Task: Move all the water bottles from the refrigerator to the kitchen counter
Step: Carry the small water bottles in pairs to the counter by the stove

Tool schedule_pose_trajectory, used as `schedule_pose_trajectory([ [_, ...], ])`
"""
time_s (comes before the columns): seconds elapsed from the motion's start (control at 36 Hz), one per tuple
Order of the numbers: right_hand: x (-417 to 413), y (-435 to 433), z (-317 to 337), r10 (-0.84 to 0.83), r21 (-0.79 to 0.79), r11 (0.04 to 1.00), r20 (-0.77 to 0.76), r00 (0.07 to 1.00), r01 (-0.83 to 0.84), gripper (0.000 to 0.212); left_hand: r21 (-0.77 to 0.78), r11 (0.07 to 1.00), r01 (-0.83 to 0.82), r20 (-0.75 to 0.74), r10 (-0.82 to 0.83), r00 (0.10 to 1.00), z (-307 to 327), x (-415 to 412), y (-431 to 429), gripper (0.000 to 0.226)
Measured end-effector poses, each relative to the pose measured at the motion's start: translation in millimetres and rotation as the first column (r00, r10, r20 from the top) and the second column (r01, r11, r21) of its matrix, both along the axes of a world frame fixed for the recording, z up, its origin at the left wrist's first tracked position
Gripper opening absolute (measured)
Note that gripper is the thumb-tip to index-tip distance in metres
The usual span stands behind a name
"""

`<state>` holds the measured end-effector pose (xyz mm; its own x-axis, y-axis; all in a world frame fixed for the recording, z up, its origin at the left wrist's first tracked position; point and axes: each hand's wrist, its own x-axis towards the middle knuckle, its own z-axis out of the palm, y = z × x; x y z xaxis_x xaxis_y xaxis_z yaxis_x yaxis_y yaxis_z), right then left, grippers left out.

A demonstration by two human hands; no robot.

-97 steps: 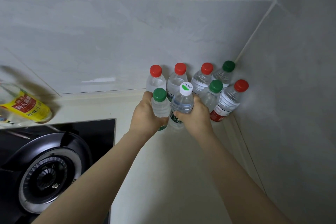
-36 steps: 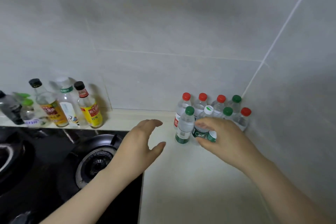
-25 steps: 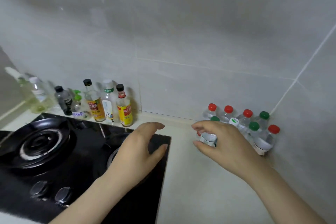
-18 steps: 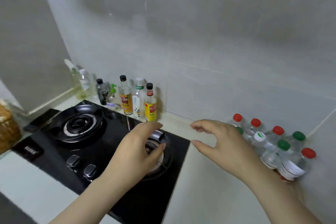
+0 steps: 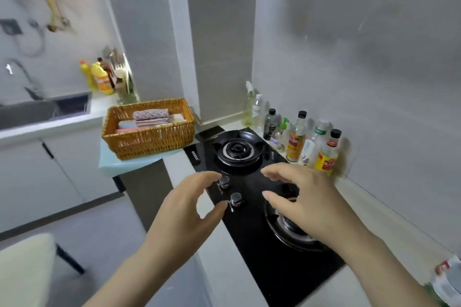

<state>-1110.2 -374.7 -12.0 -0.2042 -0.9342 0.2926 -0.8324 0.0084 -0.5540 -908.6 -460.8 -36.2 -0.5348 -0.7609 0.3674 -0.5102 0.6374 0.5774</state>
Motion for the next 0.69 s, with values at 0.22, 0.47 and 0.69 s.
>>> schedule_pose_trajectory([
  [0.22, 83, -49, 11, 0.252, -0.033, 0.967, -0.048, 0.966, -0.254, 0.037, 0.020, 0.967, -0.256, 0.004, 0.256, 0.967, 11, 95, 5, 0.043],
  [0.47, 226, -88, 28, 0.530, -0.029, 0.843, -0.119, 0.839, -0.537, 0.039, 0.029, 0.846, -0.533, -0.033, 0.534, 0.845, 25, 233, 32, 0.042],
  [0.69, 381, -91, 34, 0.716, -0.039, 0.683, -0.162, 0.679, -0.729, 0.040, -0.057, 0.730, -0.681, -0.112, 0.674, 0.731, 21, 381, 73, 0.046],
])
